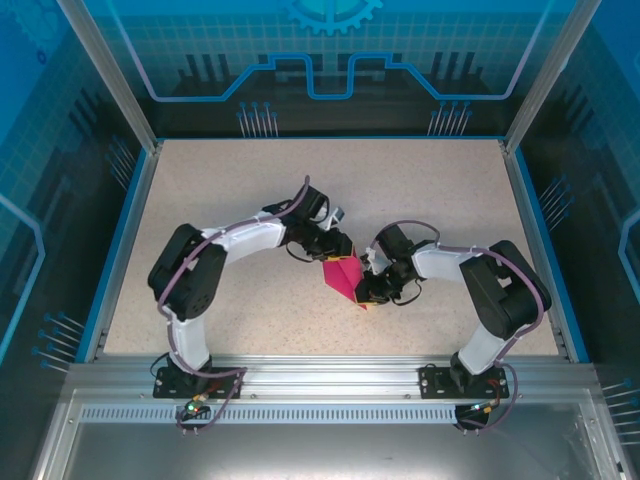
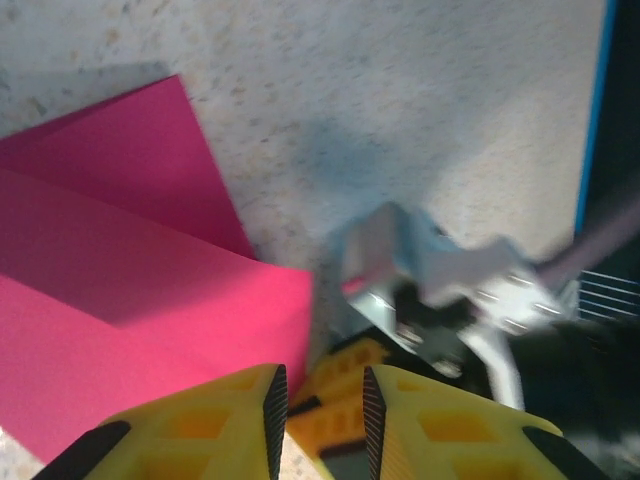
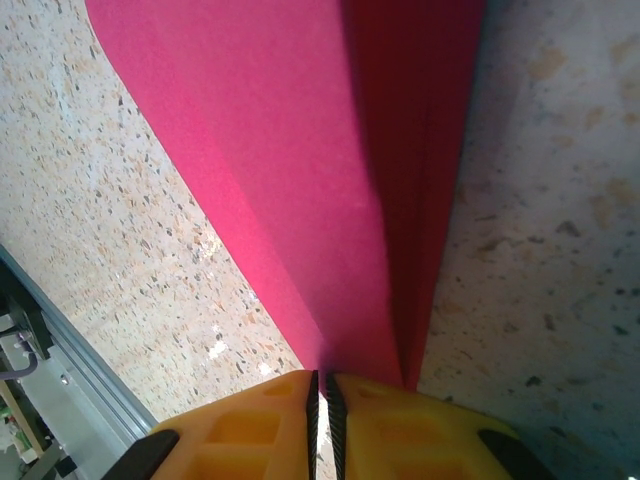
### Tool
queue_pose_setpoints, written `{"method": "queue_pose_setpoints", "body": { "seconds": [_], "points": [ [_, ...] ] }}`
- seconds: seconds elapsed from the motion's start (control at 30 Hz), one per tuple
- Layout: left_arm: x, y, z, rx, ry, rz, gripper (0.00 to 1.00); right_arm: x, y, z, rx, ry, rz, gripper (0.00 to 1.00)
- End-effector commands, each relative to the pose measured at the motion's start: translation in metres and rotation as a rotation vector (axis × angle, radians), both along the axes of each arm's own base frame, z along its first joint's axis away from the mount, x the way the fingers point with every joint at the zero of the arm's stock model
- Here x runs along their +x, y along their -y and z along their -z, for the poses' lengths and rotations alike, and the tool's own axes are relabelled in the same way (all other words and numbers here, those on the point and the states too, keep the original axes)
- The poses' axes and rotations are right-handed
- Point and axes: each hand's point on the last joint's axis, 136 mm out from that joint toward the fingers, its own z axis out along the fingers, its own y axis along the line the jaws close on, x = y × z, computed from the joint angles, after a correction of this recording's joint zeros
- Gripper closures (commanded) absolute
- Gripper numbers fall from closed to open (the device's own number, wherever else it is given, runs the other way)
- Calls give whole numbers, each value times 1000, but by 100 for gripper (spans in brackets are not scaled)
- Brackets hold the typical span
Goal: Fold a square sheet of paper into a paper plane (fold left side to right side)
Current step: Fourth fold the wing at the center of the table.
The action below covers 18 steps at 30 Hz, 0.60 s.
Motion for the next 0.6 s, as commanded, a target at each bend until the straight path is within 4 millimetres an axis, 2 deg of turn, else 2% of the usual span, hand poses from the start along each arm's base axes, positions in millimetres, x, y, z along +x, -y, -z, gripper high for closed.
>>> {"method": "queue_pose_setpoints", "body": {
  "seconds": [0.0, 0.17, 0.37, 0.47, 0.57],
  "points": [
    [12, 2, 17, 24, -26, -15, 69, -23, 28, 26, -152, -100, 7, 85],
    [20, 1, 38, 66, -38, -18, 69, -23, 28, 25, -146, -98, 5, 84],
    [23, -23, 69, 149, -80, -79, 70, -23, 29, 22, -145, -84, -12, 84],
    [18, -27, 77, 164, -97, -80, 70, -20, 24, 11, -110, -51, -21, 84],
    [16, -27, 83, 167, -110, -77, 70, -13, 16, -9, -52, -10, -21, 84]
  ]
}}
